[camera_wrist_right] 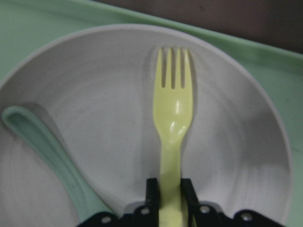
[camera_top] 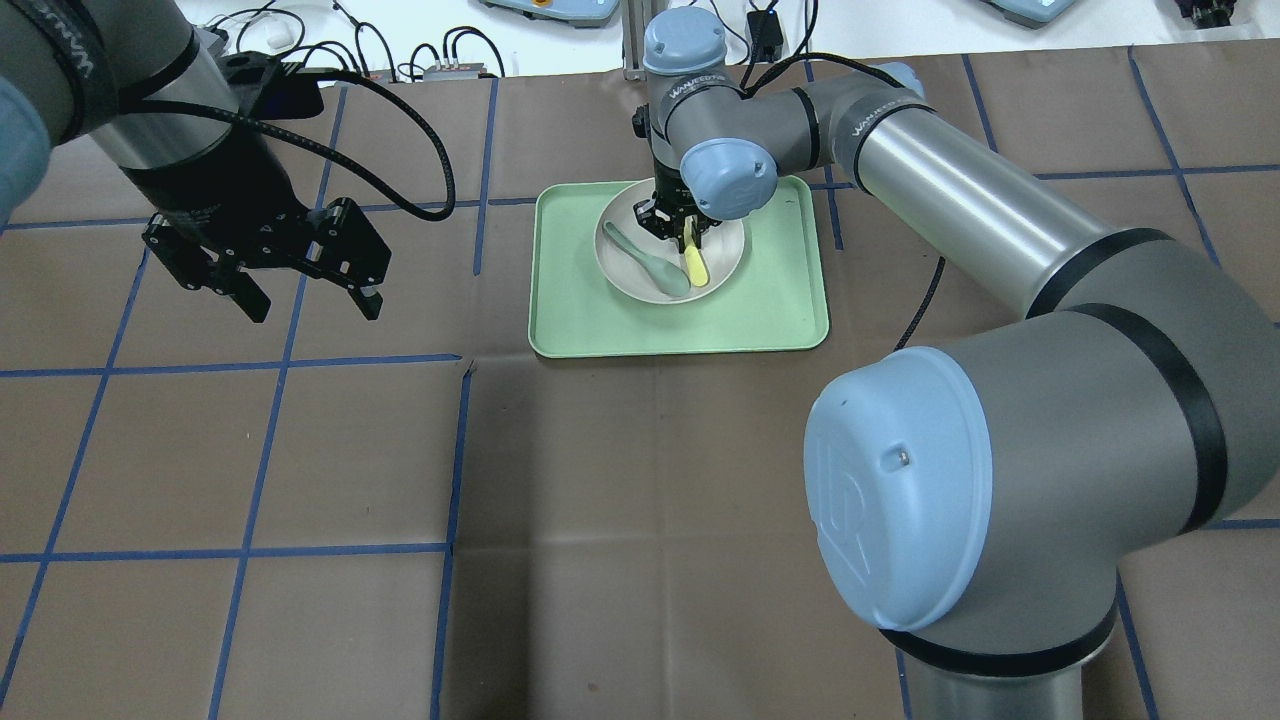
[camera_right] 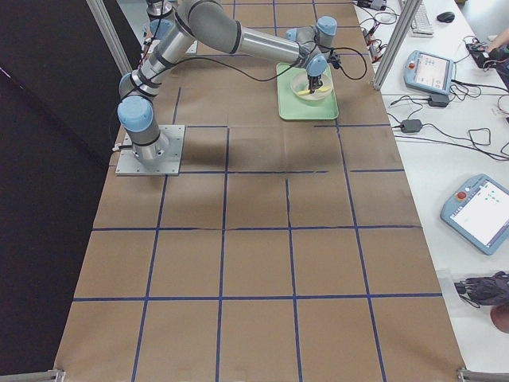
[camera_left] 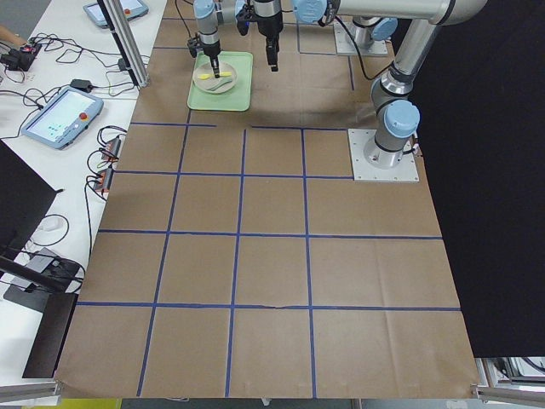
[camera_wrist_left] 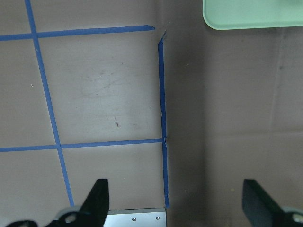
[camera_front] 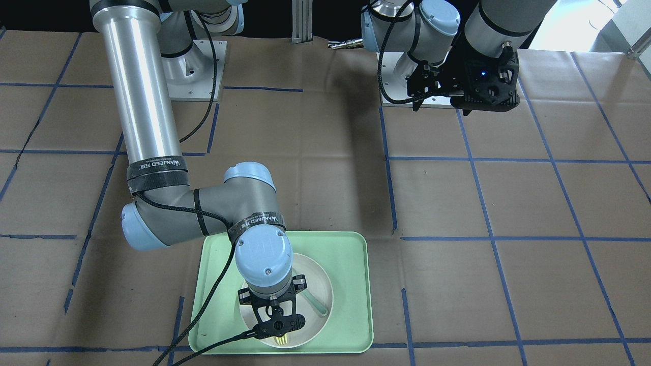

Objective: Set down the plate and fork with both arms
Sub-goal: 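Lower the right gripper onto the yellow fork and grasp it, then lift the fork with the right gripper and lay it beside the plate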

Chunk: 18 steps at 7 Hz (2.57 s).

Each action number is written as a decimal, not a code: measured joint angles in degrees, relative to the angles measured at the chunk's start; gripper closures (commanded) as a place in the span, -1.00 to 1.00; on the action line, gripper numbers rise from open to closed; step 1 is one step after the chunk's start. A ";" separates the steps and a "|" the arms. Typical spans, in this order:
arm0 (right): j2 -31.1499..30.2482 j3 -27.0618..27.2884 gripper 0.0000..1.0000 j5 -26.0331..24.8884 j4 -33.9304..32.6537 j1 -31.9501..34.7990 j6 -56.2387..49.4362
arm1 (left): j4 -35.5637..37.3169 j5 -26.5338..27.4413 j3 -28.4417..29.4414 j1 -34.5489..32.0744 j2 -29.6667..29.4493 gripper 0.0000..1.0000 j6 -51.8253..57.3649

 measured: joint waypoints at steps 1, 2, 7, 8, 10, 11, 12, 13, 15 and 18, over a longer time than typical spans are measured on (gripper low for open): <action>-0.11 -0.19 0.93 0.02 0.00 -0.09 0.00 | 0.00 -0.04 0.00 0.00 0.00 -1.00 -0.01; -0.27 -0.40 0.93 0.03 0.00 -0.21 0.00 | 0.00 -0.06 0.00 0.00 0.00 -1.00 -0.01; -5.94 -0.34 0.95 -0.13 4.95 -1.32 0.91 | 0.00 -0.13 -0.01 0.00 0.00 -1.00 -0.01; -6.97 -0.09 0.96 -0.49 6.37 -2.90 1.84 | 0.00 -0.15 -0.05 0.00 -0.03 -1.00 0.01; -8.20 0.37 0.99 -0.74 9.83 -6.61 5.71 | 0.00 -0.24 -0.11 0.00 -0.06 -1.00 0.07; -8.41 1.39 0.99 -0.71 10.65 -7.86 7.33 | -0.02 -0.32 -0.20 0.00 -0.04 -1.00 0.07; -8.46 3.82 0.99 -0.55 9.78 -8.62 8.30 | -0.04 -0.42 -0.29 0.00 -0.03 -1.00 0.06; -8.32 6.42 0.99 -0.37 7.04 -8.83 8.69 | -0.03 -0.53 -0.35 0.00 -0.06 -1.00 0.02; -7.21 8.98 0.98 -0.11 2.28 -8.87 8.74 | -0.01 -0.59 -0.42 0.00 -0.04 -1.00 -0.01; -5.51 8.81 -0.15 -0.34 1.52 -8.98 8.43 | 0.00 -0.54 -0.44 0.00 -0.08 -1.00 -0.01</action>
